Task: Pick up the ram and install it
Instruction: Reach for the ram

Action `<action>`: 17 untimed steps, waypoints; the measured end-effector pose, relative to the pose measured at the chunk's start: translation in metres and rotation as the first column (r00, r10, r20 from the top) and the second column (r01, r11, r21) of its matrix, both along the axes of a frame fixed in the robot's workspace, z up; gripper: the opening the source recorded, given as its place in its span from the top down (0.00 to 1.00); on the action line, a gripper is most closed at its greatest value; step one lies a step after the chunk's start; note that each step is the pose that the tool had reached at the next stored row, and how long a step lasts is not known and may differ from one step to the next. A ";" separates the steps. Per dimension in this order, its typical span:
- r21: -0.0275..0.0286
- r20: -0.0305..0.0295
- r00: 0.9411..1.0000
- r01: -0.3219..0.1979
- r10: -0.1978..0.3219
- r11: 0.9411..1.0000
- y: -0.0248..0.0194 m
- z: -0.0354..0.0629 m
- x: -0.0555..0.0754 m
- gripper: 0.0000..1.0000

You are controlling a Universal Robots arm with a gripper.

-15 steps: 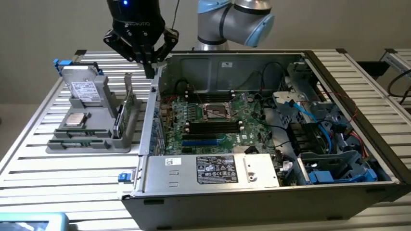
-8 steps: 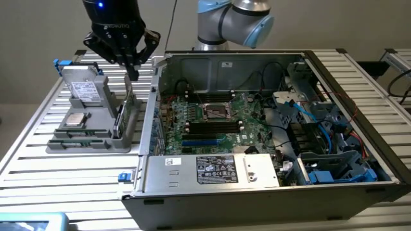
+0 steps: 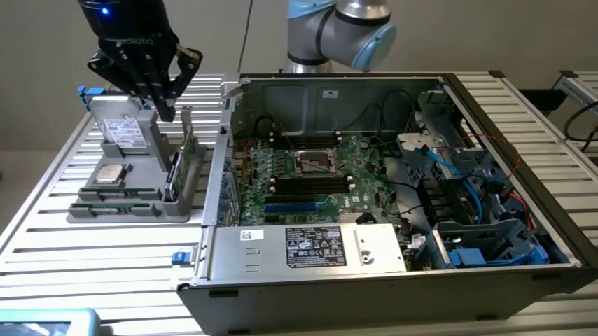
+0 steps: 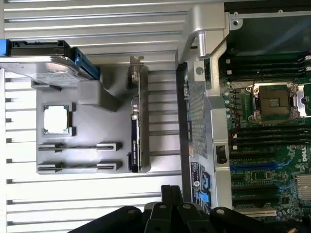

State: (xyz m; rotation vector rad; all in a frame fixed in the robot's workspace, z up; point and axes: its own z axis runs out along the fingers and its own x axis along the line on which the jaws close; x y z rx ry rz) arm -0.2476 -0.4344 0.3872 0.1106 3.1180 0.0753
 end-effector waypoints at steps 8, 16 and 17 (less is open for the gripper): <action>0.000 0.000 1.000 0.000 0.000 1.000 -0.0012 -0.0063 -0.036 0.89; 0.000 0.000 1.000 0.000 0.000 1.000 -0.0014 -0.0152 -0.067 0.89; 0.000 0.000 1.000 0.000 0.000 1.000 -0.0015 -0.0165 -0.070 0.89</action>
